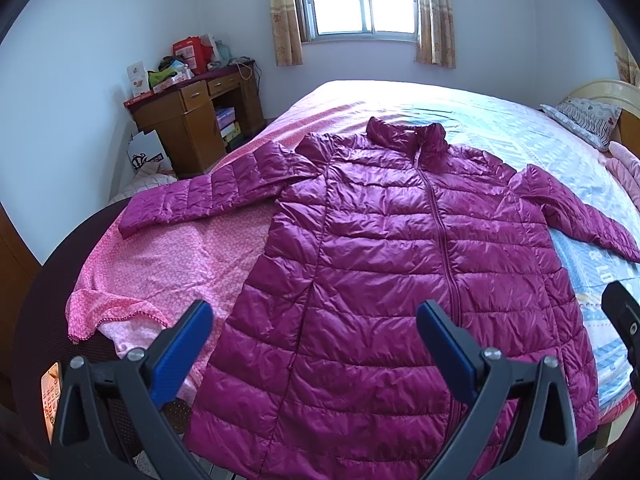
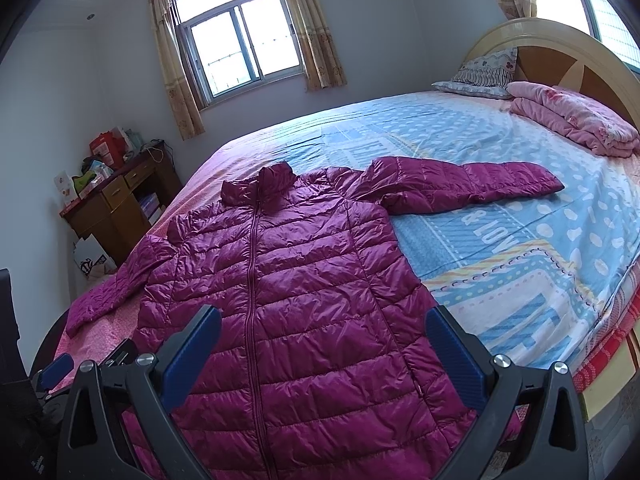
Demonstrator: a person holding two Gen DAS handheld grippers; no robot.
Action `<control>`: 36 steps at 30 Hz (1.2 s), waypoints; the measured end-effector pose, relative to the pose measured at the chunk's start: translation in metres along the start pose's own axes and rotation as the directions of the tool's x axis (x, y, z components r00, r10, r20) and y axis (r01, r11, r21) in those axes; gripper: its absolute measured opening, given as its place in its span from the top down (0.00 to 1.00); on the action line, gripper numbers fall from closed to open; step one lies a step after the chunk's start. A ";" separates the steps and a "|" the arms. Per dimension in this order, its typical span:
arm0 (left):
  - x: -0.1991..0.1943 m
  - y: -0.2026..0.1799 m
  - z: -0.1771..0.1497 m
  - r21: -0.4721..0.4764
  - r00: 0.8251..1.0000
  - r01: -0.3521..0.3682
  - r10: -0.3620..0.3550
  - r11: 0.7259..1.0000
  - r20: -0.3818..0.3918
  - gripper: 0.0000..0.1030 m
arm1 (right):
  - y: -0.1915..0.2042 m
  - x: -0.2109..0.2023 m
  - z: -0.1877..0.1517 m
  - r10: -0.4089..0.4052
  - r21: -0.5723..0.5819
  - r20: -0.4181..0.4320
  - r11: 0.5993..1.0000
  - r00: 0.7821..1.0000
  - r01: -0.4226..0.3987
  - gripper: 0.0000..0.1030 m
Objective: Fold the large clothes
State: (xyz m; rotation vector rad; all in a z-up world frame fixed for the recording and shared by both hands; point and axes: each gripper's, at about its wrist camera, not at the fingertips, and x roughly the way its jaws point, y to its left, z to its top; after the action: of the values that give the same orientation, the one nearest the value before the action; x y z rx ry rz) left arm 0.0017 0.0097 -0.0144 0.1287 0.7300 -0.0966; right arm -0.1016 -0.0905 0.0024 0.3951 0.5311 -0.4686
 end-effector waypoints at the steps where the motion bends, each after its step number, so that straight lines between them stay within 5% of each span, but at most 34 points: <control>1: 0.002 -0.001 0.000 0.001 1.000 -0.001 0.001 1.000 -0.002 0.00 | -0.001 0.001 0.000 -0.002 0.001 -0.001 1.000 1.000 0.002 0.01; 16: 0.070 -0.014 0.022 0.005 0.994 -0.020 0.020 1.000 -0.106 0.00 | -0.046 0.058 0.017 -0.087 0.092 -0.093 0.991 0.992 0.096 0.01; 22: 0.093 -0.023 0.030 0.015 0.989 -0.014 0.016 1.000 -0.146 0.00 | -0.040 0.086 0.022 -0.111 0.044 -0.133 0.992 0.985 0.118 0.01; 28: 0.113 -0.030 0.041 0.022 0.985 0.022 -0.018 1.000 -0.170 0.00 | -0.036 0.112 0.034 -0.070 0.016 -0.146 0.997 0.987 0.074 0.01; 31: 0.128 -0.024 0.052 -0.005 0.986 0.060 -0.060 0.998 -0.158 0.00 | -0.060 0.118 0.044 -0.041 0.096 -0.115 0.994 0.993 0.053 0.02; 36: 0.159 -0.012 0.074 0.006 0.994 -0.008 0.009 1.000 -0.110 0.00 | -0.149 0.121 0.074 -0.102 0.311 -0.055 0.943 0.993 0.114 0.36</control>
State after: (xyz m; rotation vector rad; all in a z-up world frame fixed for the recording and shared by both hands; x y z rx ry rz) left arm 0.1668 -0.0204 -0.0678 0.1436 0.8396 -0.0840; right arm -0.0581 -0.2869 -0.0420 0.6841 0.5173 -0.6562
